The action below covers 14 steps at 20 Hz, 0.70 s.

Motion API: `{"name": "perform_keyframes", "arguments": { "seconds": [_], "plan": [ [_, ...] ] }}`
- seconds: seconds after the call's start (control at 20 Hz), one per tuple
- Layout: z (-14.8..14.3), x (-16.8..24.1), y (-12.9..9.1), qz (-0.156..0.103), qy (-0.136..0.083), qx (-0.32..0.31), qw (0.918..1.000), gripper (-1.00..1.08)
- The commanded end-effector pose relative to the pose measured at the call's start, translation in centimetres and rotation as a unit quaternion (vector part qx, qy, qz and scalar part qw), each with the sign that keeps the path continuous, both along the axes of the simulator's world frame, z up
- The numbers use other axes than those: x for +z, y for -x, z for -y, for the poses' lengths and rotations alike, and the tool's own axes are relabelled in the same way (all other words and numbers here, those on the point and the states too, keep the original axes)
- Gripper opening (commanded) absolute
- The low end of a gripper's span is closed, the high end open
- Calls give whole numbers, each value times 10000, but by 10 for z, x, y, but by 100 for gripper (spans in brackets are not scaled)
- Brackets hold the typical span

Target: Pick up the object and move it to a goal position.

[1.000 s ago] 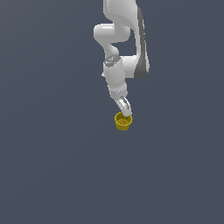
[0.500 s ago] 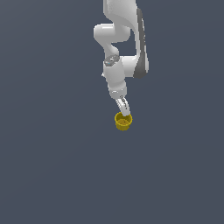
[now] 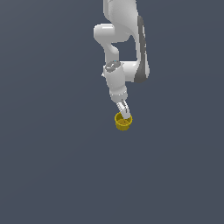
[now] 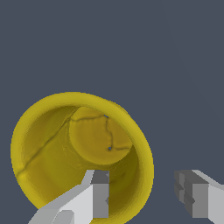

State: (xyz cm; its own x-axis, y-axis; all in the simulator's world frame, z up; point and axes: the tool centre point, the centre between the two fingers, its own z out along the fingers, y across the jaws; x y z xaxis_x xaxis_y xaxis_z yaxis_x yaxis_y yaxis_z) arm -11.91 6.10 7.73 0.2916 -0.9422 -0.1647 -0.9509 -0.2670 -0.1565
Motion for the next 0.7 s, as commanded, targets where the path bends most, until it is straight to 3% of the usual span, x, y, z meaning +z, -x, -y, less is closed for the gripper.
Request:
{"name": "perform_keyframes", "arguments": {
  "seconds": [0.0, 0.1, 0.15, 0.65],
  "plan": [
    [-1, -5, -1, 3, -1, -5, 10000, 28],
    [-1, -5, -1, 4, -3, -5, 10000, 28],
    [-1, -5, -1, 4, -3, -5, 10000, -100],
    [-1, -5, -2, 9, -4, -7, 10000, -100]
  ]
}}
